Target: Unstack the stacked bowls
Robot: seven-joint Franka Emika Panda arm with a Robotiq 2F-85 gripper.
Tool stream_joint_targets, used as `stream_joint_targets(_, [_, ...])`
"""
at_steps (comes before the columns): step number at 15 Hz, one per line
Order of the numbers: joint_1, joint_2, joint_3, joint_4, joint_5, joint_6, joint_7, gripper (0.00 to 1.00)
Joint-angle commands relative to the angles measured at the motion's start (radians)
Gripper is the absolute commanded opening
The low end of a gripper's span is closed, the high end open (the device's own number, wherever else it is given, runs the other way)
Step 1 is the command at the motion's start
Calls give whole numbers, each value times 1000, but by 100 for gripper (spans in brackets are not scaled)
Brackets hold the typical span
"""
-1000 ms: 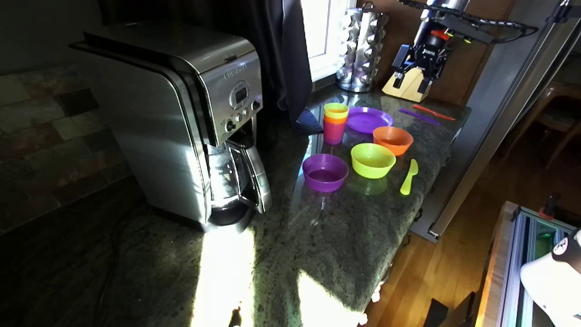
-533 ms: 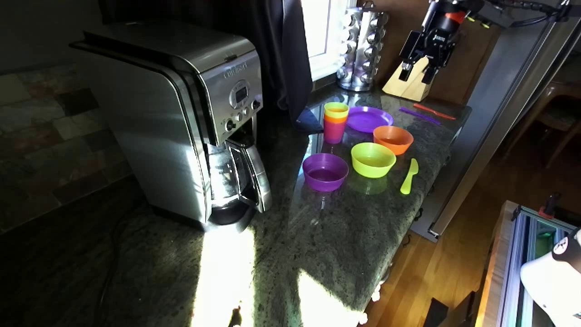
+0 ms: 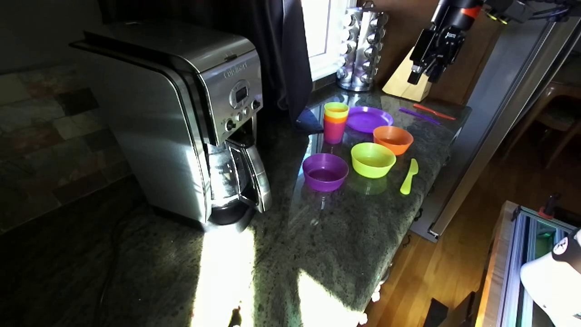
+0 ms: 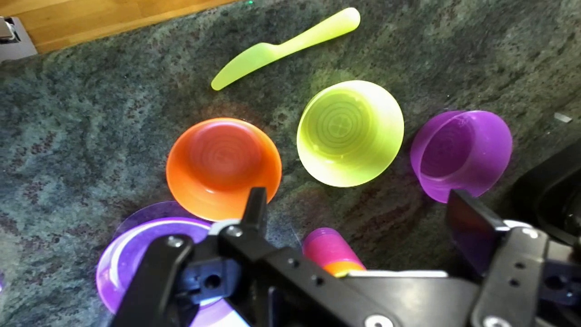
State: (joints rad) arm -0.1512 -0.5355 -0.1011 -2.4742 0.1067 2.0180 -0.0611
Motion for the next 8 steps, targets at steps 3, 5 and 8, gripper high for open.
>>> stream_joint_targets(3, [20,-24,-5,-17,-23,16,6,100])
stream_joint_targets(5, [21,-30,-3,-23,-25,21,6,100])
stream_joint_targets(8, [21,-31,-3,-23,-26,21,6,100])
